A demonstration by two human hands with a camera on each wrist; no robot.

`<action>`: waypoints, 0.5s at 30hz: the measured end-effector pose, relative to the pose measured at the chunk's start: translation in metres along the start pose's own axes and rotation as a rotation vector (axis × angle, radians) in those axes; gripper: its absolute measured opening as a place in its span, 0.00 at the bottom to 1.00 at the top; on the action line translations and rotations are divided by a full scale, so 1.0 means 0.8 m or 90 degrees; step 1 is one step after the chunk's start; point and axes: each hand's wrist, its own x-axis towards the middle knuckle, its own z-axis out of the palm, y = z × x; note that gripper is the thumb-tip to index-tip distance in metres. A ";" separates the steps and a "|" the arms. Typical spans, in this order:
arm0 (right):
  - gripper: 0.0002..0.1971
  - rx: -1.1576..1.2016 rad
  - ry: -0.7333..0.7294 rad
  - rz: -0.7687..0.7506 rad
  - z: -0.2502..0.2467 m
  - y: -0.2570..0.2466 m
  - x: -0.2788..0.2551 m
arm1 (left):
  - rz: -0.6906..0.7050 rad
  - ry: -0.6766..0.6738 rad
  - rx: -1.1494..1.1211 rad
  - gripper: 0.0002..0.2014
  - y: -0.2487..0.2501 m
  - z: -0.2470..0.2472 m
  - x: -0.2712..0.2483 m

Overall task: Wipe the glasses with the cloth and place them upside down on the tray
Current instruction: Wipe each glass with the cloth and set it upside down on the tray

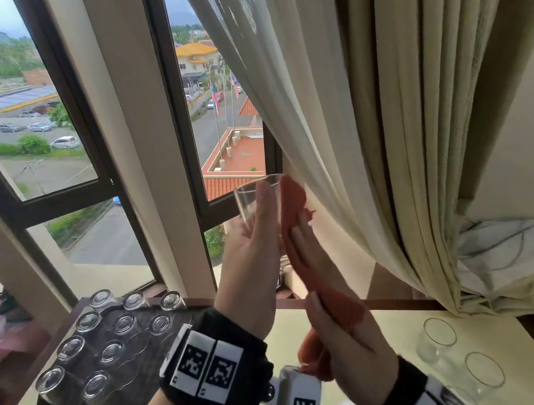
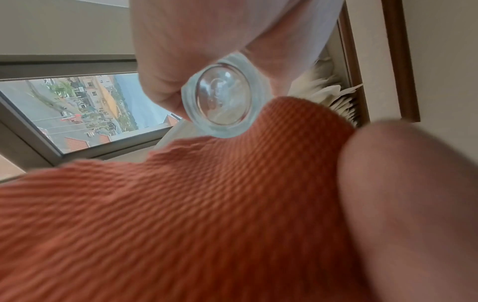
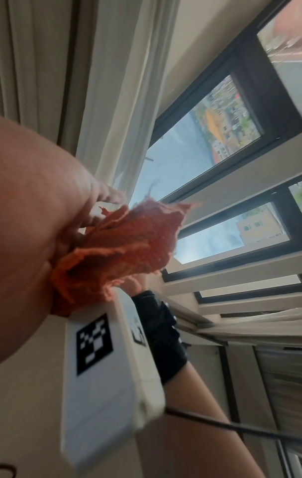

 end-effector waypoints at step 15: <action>0.30 0.722 0.201 0.280 -0.027 0.016 0.014 | 0.116 -0.063 0.243 0.33 -0.016 0.007 -0.002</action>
